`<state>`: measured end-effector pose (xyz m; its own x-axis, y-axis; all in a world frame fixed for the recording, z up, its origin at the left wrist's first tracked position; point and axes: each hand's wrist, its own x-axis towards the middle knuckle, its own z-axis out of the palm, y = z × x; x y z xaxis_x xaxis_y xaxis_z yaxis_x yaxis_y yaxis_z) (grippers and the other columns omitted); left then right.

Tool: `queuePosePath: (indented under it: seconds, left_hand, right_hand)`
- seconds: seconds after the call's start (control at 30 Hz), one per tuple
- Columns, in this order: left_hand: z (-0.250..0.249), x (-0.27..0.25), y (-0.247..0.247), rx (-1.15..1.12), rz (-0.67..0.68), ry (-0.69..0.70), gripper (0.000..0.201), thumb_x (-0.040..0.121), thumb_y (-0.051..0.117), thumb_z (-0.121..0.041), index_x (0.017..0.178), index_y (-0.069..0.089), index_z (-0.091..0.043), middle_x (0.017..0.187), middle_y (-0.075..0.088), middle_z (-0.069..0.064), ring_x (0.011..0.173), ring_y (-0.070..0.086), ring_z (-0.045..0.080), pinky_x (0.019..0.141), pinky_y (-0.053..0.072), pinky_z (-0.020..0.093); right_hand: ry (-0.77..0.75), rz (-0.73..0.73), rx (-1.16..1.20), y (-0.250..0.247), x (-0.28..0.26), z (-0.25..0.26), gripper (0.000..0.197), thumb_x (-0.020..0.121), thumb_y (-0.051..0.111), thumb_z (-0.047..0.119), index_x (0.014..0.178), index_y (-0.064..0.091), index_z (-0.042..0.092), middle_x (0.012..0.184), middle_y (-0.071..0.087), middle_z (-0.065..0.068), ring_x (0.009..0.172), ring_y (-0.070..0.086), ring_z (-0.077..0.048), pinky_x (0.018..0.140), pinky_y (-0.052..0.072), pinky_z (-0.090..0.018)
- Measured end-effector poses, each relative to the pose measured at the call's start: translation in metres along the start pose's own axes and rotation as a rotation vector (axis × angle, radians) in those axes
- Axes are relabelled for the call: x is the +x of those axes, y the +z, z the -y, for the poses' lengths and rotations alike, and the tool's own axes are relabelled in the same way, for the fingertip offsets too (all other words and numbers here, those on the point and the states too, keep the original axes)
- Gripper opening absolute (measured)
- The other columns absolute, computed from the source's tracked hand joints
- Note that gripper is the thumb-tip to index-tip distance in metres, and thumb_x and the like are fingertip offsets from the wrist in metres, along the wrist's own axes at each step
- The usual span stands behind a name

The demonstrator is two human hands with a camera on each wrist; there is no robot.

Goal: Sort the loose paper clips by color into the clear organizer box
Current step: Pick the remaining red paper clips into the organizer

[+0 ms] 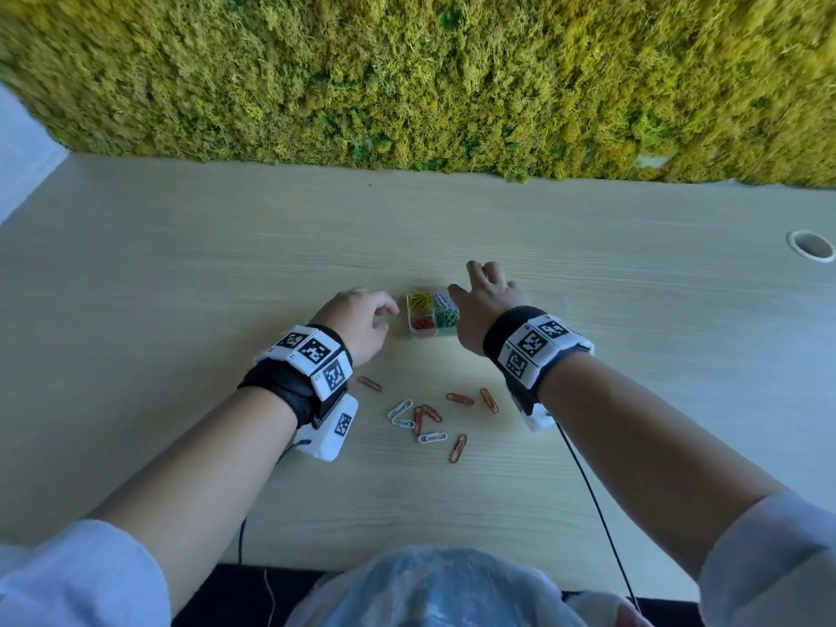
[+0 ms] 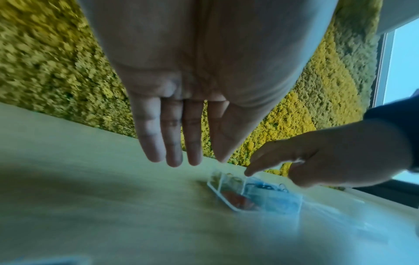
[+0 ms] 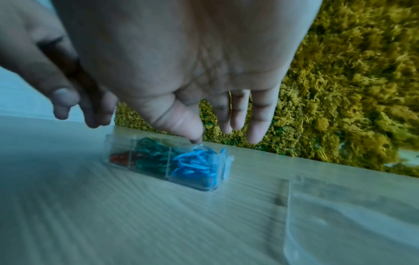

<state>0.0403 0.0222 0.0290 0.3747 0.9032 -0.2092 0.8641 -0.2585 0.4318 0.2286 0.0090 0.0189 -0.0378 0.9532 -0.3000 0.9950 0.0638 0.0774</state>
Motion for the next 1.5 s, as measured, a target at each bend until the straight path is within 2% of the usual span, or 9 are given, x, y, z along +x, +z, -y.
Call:
queuePosePath:
  seconds: [0.23, 0.43, 0.57, 0.73, 0.87, 1.07, 1.23, 1.37, 1.5]
  left_hand:
    - [0.034, -0.021, 0.004, 0.169, 0.125, -0.104, 0.024, 0.092, 0.049, -0.012, 0.11, 0.06, -0.024, 0.123, 0.059, -0.004, 0.106, 0.056, 0.017, 0.084, 0.043, 0.026]
    - [0.037, -0.025, -0.001, 0.175, 0.21, -0.028, 0.011, 0.083, 0.056, -0.018, 0.087, 0.056, -0.028, 0.11, 0.056, -0.006, 0.094, 0.056, 0.018, 0.079, 0.047, 0.029]
    - [0.036, -0.03, -0.002, 0.201, 0.312, -0.005, 0.01, 0.077, 0.062, -0.018, 0.083, 0.061, -0.026, 0.12, 0.048, -0.01, 0.082, 0.057, 0.013, 0.061, 0.045, 0.022]
    - [0.039, -0.037, -0.002, 0.273, 0.42, -0.001, 0.014, 0.071, 0.072, -0.025, 0.081, 0.065, -0.032, 0.155, 0.017, -0.007, 0.128, 0.044, 0.019, 0.091, 0.048, 0.03]
    - [0.036, -0.04, -0.002, 0.366, 0.439, 0.025, 0.015, 0.074, 0.071, -0.031, 0.088, 0.068, -0.03, 0.159, 0.007, -0.004, 0.144, 0.016, 0.025, 0.112, 0.026, 0.034]
    - [0.036, -0.04, 0.001, 0.43, 0.439, 0.018, 0.016, 0.072, 0.071, -0.035, 0.087, 0.069, -0.028, 0.159, 0.006, -0.005, 0.145, 0.012, 0.026, 0.116, 0.019, 0.037]
    - [0.036, -0.039, 0.002, 0.441, 0.44, 0.026, 0.01, 0.072, 0.072, -0.036, 0.078, 0.07, -0.028, 0.16, 0.006, 0.0, 0.147, 0.007, 0.022, 0.119, 0.009, 0.039]
    - [0.037, -0.039, 0.005, 0.457, 0.438, 0.041, 0.012, 0.068, 0.074, -0.036, 0.074, 0.067, -0.028, 0.16, 0.005, 0.003, 0.147, 0.006, 0.022, 0.119, 0.006, 0.041]
    - [0.04, -0.042, 0.004, 0.437, 0.412, 0.052, 0.011, 0.066, 0.073, -0.034, 0.072, 0.066, -0.028, 0.159, 0.009, -0.001, 0.146, 0.009, 0.021, 0.117, 0.009, 0.038]
  right_hand:
    - [-0.013, 0.045, -0.014, -0.004, -0.005, 0.004, 0.048, 0.083, 0.044, 0.016, 0.131, 0.047, 0.023, 0.142, 0.027, -0.011, 0.131, 0.023, -0.029, 0.096, 0.039, -0.044]
    - [-0.128, -0.126, 0.205, -0.003, -0.019, 0.023, 0.038, 0.086, 0.047, 0.01, 0.12, 0.059, 0.022, 0.133, 0.045, -0.005, 0.123, 0.038, -0.024, 0.093, 0.044, -0.037]
    - [-0.38, 0.091, 0.339, 0.0, -0.034, 0.049, 0.028, 0.087, 0.051, 0.006, 0.106, 0.063, 0.023, 0.118, 0.06, 0.0, 0.106, 0.059, -0.017, 0.088, 0.054, -0.032]
    - [-0.445, 0.231, 0.175, 0.01, -0.039, 0.071, 0.028, 0.084, 0.053, 0.006, 0.1, 0.061, 0.027, 0.107, 0.063, 0.003, 0.097, 0.062, -0.02, 0.08, 0.056, -0.036]
    - [-0.411, 0.238, 0.14, 0.016, -0.039, 0.075, 0.022, 0.085, 0.051, 0.009, 0.096, 0.059, 0.027, 0.102, 0.064, 0.0, 0.089, 0.062, -0.022, 0.073, 0.055, -0.034]
    - [-0.402, 0.25, 0.265, 0.011, -0.043, 0.074, 0.032, 0.089, 0.046, 0.015, 0.117, 0.057, 0.024, 0.109, 0.06, -0.004, 0.094, 0.06, -0.024, 0.078, 0.054, -0.036]
    - [-0.279, 0.151, 0.573, 0.008, -0.046, 0.071, 0.028, 0.088, 0.043, 0.011, 0.089, 0.07, 0.004, 0.069, 0.057, -0.001, 0.057, 0.051, -0.014, 0.051, 0.044, -0.023]
    - [-0.267, 0.148, 0.492, 0.013, -0.048, 0.072, 0.021, 0.086, 0.039, 0.011, 0.079, 0.058, 0.015, 0.081, 0.062, -0.005, 0.075, 0.057, -0.023, 0.063, 0.048, -0.027]
    - [-0.241, 0.159, 0.523, 0.017, -0.049, 0.071, 0.012, 0.083, 0.042, 0.016, 0.079, 0.052, 0.02, 0.082, 0.061, -0.003, 0.073, 0.055, -0.023, 0.059, 0.043, -0.025]
